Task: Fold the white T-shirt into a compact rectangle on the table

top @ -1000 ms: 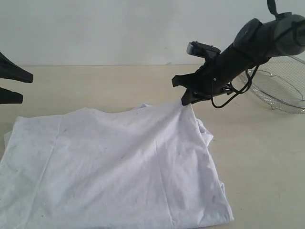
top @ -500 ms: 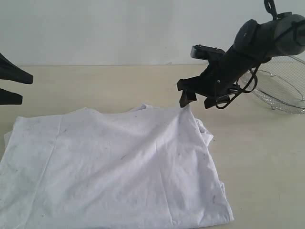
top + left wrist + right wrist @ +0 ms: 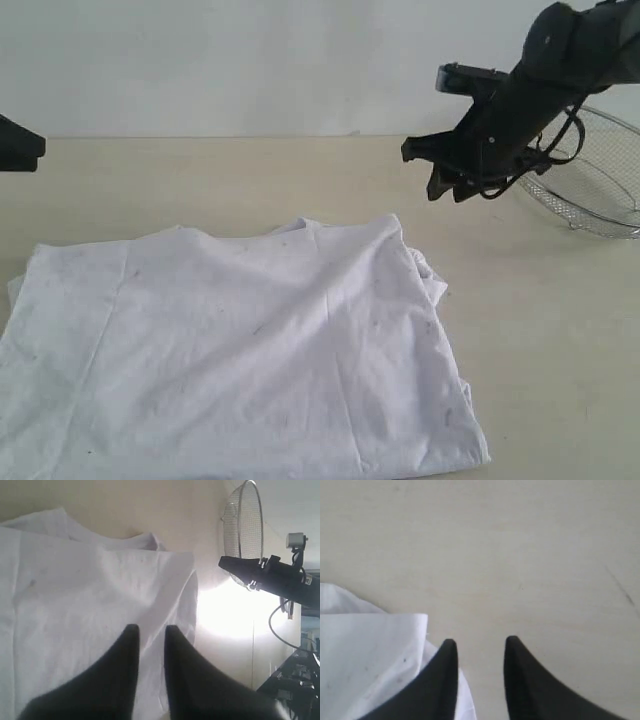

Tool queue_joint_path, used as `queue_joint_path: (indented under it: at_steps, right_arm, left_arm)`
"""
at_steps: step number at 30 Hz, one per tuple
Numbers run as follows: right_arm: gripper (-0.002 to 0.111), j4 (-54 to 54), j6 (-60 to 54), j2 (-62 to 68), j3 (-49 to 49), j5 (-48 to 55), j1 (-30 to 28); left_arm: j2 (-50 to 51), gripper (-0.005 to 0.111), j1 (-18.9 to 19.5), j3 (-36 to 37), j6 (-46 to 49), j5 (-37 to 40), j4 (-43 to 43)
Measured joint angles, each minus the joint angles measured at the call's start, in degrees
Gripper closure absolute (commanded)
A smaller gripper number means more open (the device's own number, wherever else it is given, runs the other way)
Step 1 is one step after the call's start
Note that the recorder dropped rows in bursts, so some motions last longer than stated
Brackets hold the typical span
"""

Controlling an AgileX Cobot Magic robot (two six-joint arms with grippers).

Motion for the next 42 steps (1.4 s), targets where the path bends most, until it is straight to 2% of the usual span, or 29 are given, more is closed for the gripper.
queue_joint_path:
  at_steps: [2, 6, 12, 17, 21, 27, 36, 42]
  right_arm:
    - [0.108, -0.1, 0.5, -1.5, 0.0, 0.6, 0.0]
    - [0.108, 0.1, 0.9, -3.8, 0.0, 2.1, 0.0]
    - [0.108, 2.2, -0.7, -6.3, 1.4, 4.7, 0.0]
    - [0.108, 3.9, -1.3, -11.6, 9.6, 3.7, 0.0]
    - [0.108, 9.3, -4.1, -16.6, 19.2, 1.4, 0.0]
    - [0.108, 19.4, -13.5, -25.3, 31.6, 0.3, 0.0]
    - [0.108, 20.5, -17.3, -37.9, 42.9, -1.1, 0.0]
    - [0.108, 20.7, -18.2, -40.4, 48.0, -2.2, 0.0]
  left_arm:
    - [-1.7, 0.102, 0.0, 0.0, 0.0, 0.0, 0.0]
    - [-4.3, 0.102, 0.0, 0.1, -1.0, 0.0, 0.0]
    - [-9.2, 0.102, 0.0, 4.5, -1.3, 0.0, 1.0]
    - [-13.4, 0.102, 0.0, 9.6, -0.7, 0.0, 2.5]
    - [-16.6, 0.102, 0.0, 12.7, 1.3, 0.0, 2.0]
    - [-22.5, 0.102, 0.0, 16.3, 6.6, -1.9, -4.7]
    - [-28.9, 0.102, 0.0, 20.8, 10.8, -5.0, -9.4]
    - [-31.4, 0.102, 0.0, 24.5, 11.8, -6.0, -10.4]
